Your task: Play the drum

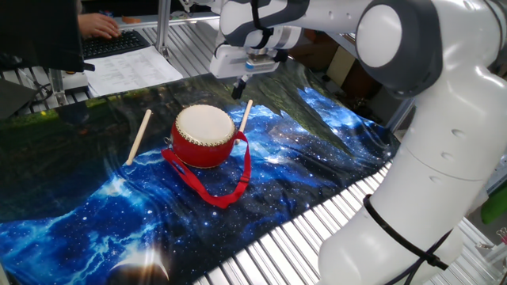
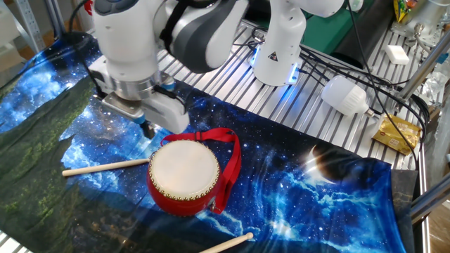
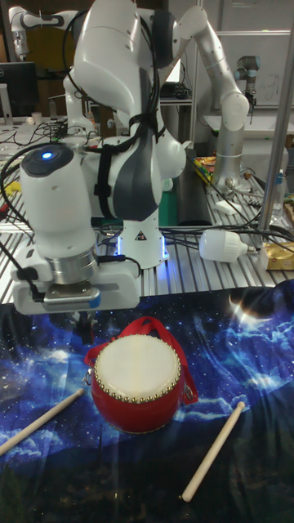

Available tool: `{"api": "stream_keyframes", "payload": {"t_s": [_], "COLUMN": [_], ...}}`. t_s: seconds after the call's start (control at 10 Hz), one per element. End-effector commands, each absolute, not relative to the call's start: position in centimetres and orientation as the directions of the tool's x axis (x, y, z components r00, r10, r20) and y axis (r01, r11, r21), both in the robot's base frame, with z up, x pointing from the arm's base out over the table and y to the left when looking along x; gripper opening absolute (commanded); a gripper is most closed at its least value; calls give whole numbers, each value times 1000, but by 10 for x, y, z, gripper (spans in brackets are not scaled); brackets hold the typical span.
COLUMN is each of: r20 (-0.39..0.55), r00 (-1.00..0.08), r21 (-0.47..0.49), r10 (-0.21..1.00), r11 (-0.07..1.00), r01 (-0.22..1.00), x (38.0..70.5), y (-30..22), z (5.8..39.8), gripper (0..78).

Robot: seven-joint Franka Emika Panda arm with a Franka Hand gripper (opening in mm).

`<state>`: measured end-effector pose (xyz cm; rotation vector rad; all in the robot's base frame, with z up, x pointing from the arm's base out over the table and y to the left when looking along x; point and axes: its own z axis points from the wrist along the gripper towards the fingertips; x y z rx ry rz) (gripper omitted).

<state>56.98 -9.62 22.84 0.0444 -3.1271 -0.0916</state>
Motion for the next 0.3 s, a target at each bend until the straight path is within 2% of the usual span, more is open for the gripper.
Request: {"api": "stream_keyframes", "payload": {"t_s": [0.1, 0.3], "r20": [23, 26], "r00": [-1000, -999], "r21": [48, 47], "r10": [13, 22], "r11": [999, 999], "r01": [14, 23], "x": [557, 554], "y": [-74, -69], "z": [244, 247], "gripper": [11, 11]}}
